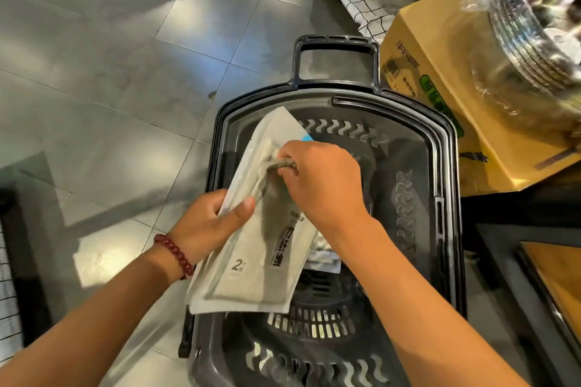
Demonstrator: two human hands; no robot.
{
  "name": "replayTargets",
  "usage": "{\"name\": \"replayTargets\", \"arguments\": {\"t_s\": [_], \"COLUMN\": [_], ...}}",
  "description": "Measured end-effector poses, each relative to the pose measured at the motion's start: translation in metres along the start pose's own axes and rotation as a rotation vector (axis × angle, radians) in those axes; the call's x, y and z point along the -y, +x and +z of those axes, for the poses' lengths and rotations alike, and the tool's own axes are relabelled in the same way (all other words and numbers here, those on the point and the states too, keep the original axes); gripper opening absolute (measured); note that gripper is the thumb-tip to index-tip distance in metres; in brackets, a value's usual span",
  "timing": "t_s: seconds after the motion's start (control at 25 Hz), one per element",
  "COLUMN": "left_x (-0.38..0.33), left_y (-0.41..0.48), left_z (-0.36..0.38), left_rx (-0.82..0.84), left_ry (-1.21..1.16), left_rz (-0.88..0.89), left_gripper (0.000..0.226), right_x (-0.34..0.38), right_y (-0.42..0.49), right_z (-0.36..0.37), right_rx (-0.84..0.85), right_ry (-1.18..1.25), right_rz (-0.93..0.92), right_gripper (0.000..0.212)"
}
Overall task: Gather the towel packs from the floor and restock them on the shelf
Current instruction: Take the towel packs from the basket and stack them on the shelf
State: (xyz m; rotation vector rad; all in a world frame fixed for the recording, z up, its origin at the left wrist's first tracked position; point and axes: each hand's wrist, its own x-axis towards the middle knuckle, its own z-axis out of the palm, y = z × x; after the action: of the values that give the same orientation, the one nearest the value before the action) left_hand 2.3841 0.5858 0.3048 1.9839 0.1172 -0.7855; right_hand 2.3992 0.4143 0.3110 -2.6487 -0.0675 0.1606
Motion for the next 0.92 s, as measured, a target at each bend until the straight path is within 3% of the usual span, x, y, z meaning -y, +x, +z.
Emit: {"name": "replayTargets", "arguments": {"t_s": [0.12,0.24,0.32,0.4,0.48,0.56,0.6,0.76,0.92], "left_x": [0.004,0.016,0.027,0.037,0.046,0.052,0.055,0.069,0.078], "left_y": [0.007,0.017,0.023,0.027,0.031,0.034,0.036,0.039,0.041], "left_z": [0.001,-0.005,-0.016,-0.027,-0.039,-0.048,-0.049,-0.053,-0.062], "left_rx": [0.080,0.006,-0.050,-0.116,-0.189,-0.239,-0.257,-0.286,-0.267], "left_ry": [-0.028,0.008,-0.033,-0.079,-0.111,-0.170,-0.201,-0.313,-0.218], "left_rz": [-0.065,-0.095,-0.078,-0.046,-0.016,-0.009,-0.017,-0.045,-0.047], "left_gripper": [0.034,0.032,0.029,0.028,0.027,0.025,0.025,0.025,0.027], "right_x": [0.004,0.005,-0.005,-0.025,-0.061,-0.100,-0.117,-0.145,-0.148], "right_y": [0.007,0.010,0.013,0.013,0.005,-0.012,-0.025,-0.062,-0.071], "right_z": [0.013,0.029,0.034,0.045,0.072,0.110,0.132,0.199,0.246], "right_rx": [-0.023,-0.230,-0.378,-0.400,-0.289,-0.036,0.095,0.401,0.437], "right_ry": [0.034,0.112,0.246,0.420,0.619,0.722,0.698,0.648,0.496], "right_rz": [-0.045,-0.079,0.051,0.280,0.601,0.943,1.023,1.170,1.241], "right_gripper": [0.013,0.016,0.028,0.033,0.030,0.031,0.032,0.027,0.080]}}
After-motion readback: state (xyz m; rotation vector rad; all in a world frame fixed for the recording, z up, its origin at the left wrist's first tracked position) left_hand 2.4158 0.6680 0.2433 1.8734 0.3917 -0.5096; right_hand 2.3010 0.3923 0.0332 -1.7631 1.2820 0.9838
